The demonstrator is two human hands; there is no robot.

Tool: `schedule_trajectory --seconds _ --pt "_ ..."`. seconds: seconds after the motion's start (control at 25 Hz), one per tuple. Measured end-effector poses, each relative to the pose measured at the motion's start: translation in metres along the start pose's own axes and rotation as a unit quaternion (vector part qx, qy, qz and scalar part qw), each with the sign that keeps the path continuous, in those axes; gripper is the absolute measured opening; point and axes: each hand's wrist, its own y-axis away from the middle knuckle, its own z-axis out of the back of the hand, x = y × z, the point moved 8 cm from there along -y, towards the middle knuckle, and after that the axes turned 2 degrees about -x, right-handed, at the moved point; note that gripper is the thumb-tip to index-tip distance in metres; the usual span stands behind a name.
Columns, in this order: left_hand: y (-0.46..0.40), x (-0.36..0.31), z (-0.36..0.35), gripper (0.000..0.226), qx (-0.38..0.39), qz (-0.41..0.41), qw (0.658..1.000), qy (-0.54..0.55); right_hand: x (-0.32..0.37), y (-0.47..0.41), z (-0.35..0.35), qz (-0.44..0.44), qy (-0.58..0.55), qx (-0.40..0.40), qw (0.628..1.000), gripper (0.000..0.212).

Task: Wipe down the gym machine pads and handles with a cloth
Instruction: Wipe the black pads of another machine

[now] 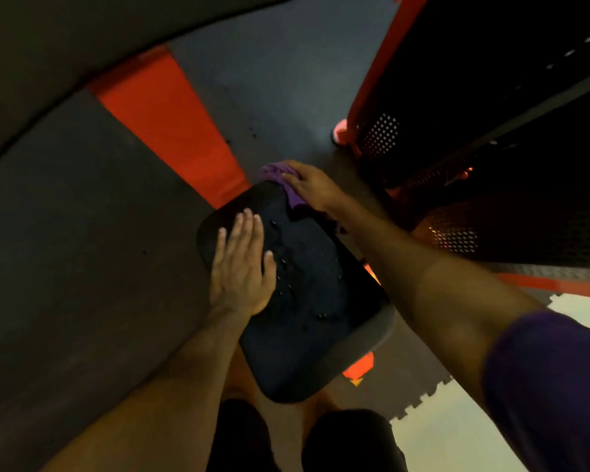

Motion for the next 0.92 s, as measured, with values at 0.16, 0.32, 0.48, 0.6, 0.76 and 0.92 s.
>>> schedule_trajectory --seconds 0.16,0.32,0.48,0.6,0.76,0.92 --pt "-0.002 -0.002 -0.003 0.072 0.013 -0.009 1.0 0.001 0.006 -0.028 -0.01 -0.041 -0.053 0.062 0.996 0.022" --pt "-0.002 -0.003 -0.003 0.073 0.03 -0.007 1.0 -0.005 -0.022 0.088 0.019 -0.058 -0.132 -0.003 0.99 0.035" --pt "-0.002 -0.003 -0.005 0.074 0.044 -0.009 0.999 -0.02 -0.05 0.231 0.042 -0.146 -0.079 0.011 0.986 0.033" --pt "-0.005 -0.003 -0.005 0.074 0.045 -0.014 0.998 -0.032 -0.048 0.261 0.041 -0.155 -0.074 -0.003 0.985 0.03" --pt "-0.003 0.0 -0.006 0.075 0.04 -0.007 0.998 -0.04 -0.02 0.15 0.029 -0.091 -0.067 -0.032 0.993 0.036" --pt "-0.003 -0.002 -0.007 0.075 0.041 -0.01 0.999 -0.03 0.023 0.013 0.007 -0.025 0.017 0.006 1.0 0.034"
